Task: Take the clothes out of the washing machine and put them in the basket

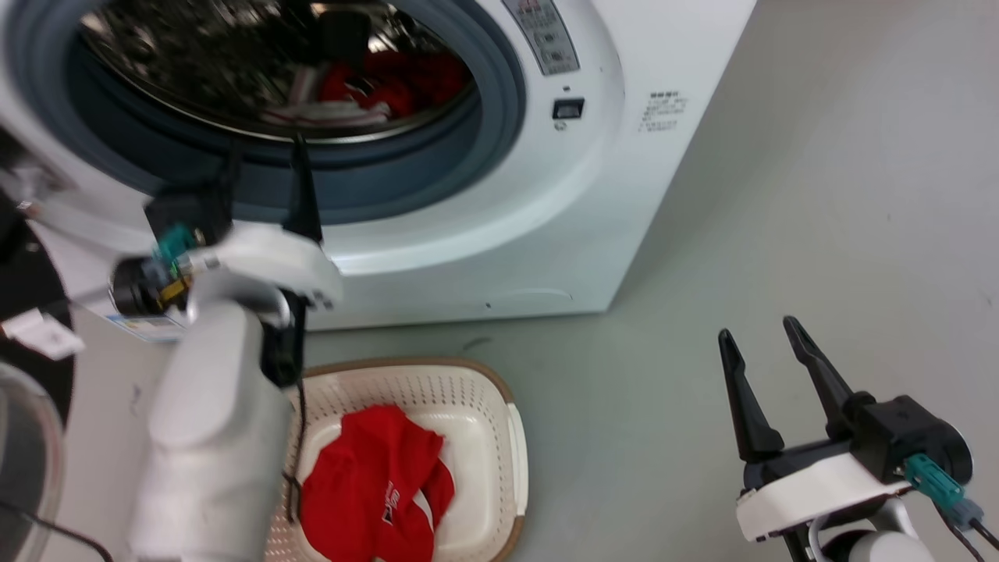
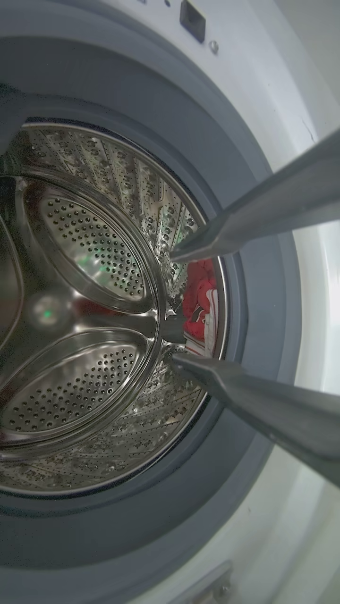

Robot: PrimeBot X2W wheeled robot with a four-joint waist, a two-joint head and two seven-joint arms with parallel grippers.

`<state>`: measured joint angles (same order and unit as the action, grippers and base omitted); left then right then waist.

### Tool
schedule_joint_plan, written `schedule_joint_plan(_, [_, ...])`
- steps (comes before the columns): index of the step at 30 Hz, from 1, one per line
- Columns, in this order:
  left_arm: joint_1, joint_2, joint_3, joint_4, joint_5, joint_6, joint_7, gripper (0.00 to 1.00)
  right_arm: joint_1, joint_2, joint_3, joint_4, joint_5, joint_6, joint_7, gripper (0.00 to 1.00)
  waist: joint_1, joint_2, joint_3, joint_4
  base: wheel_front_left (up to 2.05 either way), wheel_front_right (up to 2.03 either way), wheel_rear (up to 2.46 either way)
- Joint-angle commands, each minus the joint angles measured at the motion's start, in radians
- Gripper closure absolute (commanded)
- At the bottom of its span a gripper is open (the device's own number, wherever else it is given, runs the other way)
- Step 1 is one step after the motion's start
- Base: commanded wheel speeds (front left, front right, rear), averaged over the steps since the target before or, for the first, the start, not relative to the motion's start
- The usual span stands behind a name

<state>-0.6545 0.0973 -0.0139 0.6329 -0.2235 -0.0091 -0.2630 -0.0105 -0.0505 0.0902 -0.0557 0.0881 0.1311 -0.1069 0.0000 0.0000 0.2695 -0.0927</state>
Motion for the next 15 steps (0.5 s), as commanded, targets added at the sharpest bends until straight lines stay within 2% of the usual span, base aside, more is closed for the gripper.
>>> schedule_joint_plan(1, [-0.058, 0.018, 0.002, 0.038, 0.01, -0.008, -0.003, 0.0, -0.022, 0.0, 0.008, 0.003, 0.008, -0.001, -0.011, 0.0, 0.0, 0.0, 0.064, -0.036, 0.0, 0.0, 0.0])
schedule_joint_plan(5, [-0.198, 0.052, -0.005, 0.166, 0.018, -0.017, 0.011, 0.0, -0.054, 0.0, 0.024, 0.02, 0.022, -0.001, -0.033, 0.0, 0.0, 0.0, 0.133, -0.07, 0.0, 0.0, 0.0])
schedule_joint_plan(15, [-0.514, 0.163, -0.015, 0.412, 0.026, -0.03, 0.131, 0.0, -0.139, 0.001, 0.082, 0.083, 0.069, -0.001, -0.095, 0.0, 0.0, 0.0, 0.314, -0.172, 0.0, 0.0, 0.0])
